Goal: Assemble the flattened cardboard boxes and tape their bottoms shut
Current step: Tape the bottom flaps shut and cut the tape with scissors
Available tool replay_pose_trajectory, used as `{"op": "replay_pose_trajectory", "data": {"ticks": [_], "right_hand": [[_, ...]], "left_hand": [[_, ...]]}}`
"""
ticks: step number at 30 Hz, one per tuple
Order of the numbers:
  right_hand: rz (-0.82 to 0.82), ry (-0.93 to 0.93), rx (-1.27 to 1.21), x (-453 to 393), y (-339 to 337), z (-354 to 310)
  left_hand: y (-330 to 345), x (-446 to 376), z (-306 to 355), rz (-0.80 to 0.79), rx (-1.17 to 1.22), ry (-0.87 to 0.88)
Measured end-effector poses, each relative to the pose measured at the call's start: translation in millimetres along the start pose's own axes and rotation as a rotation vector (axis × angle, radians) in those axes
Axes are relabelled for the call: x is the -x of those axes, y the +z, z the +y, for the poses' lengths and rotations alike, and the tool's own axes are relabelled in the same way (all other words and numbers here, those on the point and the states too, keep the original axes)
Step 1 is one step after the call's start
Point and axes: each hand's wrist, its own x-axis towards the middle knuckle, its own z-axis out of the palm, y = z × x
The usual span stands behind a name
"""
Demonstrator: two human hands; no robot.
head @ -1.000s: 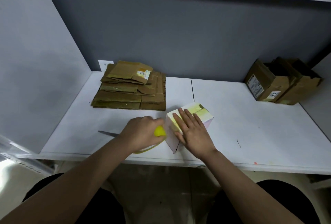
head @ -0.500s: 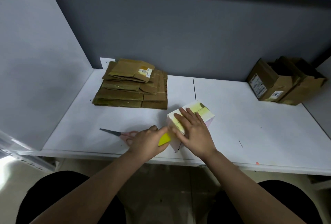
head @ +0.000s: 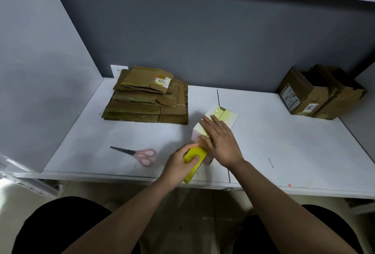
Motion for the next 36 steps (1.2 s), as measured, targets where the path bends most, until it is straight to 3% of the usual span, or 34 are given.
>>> {"op": "replay_pose_trajectory", "data": {"ticks": [7,18,28,36], "right_hand": [[0.049,-0.025,0.065,-5.0,5.3,3.7],[0.073,-0.019,0.067,-5.2,9.1,2.2],[0.085,0.008,0.007,-11.1,9.8,2.1],[-0.009,-0.010,-0.062,-12.6,2.9,8.0]], "left_hand": [[10.0,-8.8,-2.8,0.130,0.223,-0.205],[4.7,-21.2,9.8,0.098,-0.011,-0.311],[2.0,-11.7,3.2,0.070,0.201,-0.290],[1.2,-8.2,-3.3,0.022,0.298,-0.273]]}}
